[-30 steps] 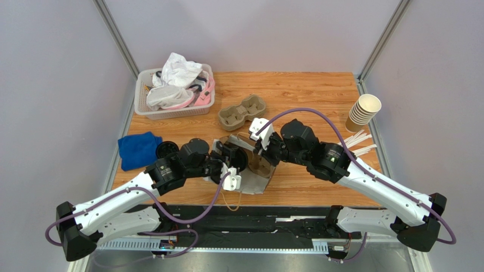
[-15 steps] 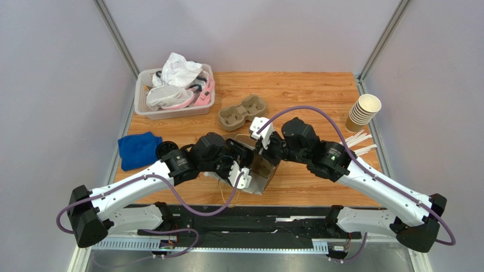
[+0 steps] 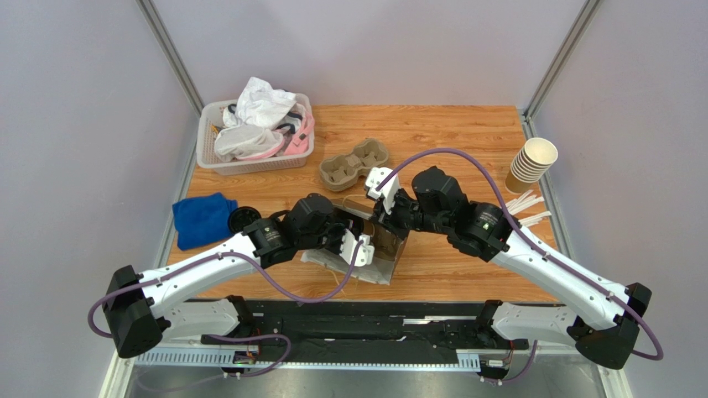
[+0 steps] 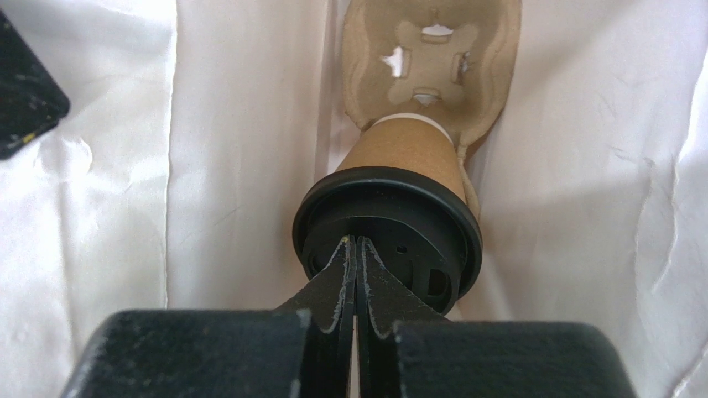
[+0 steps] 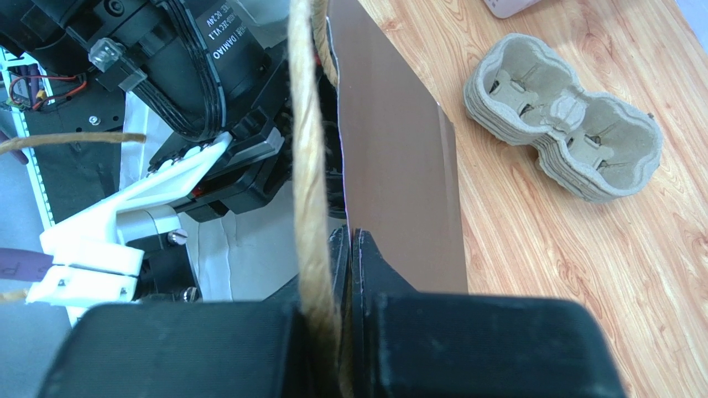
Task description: Pack the takeout coffee
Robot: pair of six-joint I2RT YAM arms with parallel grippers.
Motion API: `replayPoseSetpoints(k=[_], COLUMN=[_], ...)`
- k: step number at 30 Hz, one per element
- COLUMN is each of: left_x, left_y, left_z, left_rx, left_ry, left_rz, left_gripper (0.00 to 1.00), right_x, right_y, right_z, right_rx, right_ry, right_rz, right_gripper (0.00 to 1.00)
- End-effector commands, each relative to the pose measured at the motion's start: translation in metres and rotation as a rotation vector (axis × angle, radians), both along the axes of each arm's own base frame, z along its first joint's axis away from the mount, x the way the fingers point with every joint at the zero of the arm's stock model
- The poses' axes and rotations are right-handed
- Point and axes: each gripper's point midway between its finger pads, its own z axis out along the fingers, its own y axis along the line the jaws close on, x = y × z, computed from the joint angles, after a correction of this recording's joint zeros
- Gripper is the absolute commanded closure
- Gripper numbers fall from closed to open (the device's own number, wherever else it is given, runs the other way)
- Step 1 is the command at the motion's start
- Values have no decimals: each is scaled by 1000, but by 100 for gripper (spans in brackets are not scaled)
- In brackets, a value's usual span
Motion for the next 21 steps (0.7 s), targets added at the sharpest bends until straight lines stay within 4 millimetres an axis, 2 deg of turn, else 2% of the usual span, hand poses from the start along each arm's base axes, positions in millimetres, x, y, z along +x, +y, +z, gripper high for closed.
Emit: replayPoseSetpoints(k=[1, 4, 14, 15, 21], left_x=[-8, -17, -24, -23, -17], left_y=[-3, -3, -8, -9, -8], left_z=[24, 25, 22, 24, 18], left_rx=[-86, -98, -61, -61, -27], left_ry=[35, 77, 152, 151, 165], left_rz=[13, -4, -35, -31, -6], left_gripper=[91, 82, 79, 76, 75], right_x=[-1, -1, 0, 0, 2], right_y=[3, 1, -1, -2, -3], right_z=[26, 25, 21, 21, 21], right_rx=[68, 66, 58, 57, 55], right_ry=[-33, -36, -40, -40, -48], right_rz=[24, 24, 37, 37, 45], right_gripper=[100, 100, 100, 100, 100])
